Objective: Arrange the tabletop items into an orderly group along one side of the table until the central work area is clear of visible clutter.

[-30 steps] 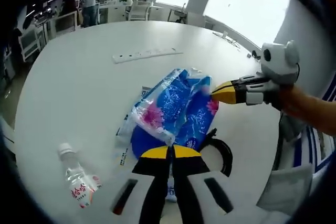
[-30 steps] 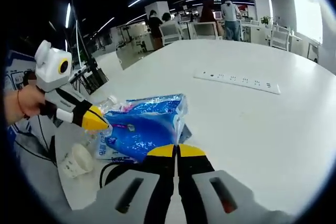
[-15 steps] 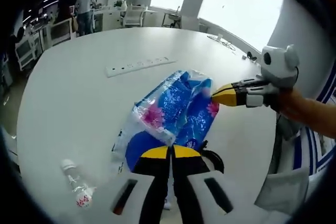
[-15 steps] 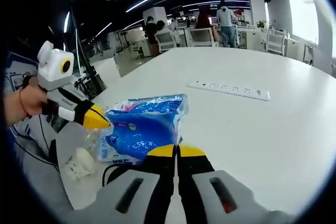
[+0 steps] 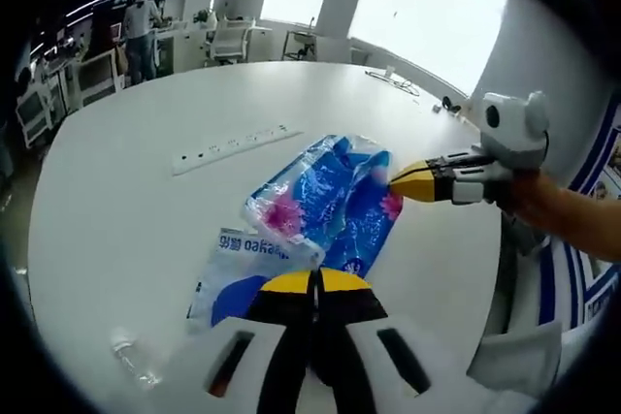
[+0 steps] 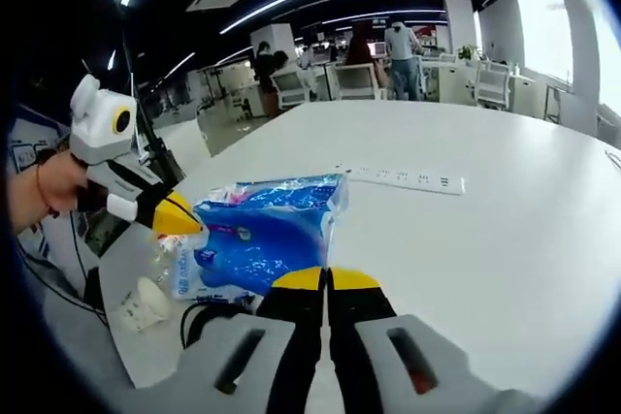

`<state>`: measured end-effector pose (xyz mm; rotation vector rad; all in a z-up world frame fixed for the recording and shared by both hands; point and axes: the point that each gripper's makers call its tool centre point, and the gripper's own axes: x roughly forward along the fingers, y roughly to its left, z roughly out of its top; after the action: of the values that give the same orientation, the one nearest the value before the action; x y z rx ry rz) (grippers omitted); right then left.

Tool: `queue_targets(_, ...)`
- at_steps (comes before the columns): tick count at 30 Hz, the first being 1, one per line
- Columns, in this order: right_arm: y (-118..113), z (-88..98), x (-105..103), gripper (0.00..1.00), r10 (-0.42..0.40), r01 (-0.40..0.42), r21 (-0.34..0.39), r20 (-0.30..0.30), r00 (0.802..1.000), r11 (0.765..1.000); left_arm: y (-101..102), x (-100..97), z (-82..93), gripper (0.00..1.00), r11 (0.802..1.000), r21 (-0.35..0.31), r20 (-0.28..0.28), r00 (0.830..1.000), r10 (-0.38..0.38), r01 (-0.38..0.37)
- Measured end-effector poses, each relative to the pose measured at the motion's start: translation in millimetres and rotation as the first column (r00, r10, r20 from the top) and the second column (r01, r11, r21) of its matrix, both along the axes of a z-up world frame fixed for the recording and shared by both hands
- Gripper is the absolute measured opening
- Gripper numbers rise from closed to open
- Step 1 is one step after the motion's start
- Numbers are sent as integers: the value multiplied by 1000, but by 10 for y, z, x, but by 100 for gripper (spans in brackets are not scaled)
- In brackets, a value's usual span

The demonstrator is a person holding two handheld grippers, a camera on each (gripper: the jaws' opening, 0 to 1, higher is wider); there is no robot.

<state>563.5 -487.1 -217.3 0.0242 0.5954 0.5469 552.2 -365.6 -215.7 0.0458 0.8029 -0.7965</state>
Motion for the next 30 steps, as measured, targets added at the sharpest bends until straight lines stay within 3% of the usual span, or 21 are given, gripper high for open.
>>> queue_targets(19,-641,209,-51,0,-96,97,-6,32,995,995,-630,101,164,0,996,-21,14,996,-83,83)
queue_targets(30,-884,276,-3,0,-126,127,-21,45,991,992,-913,210,223,0,993,-26,19,994,-112,113)
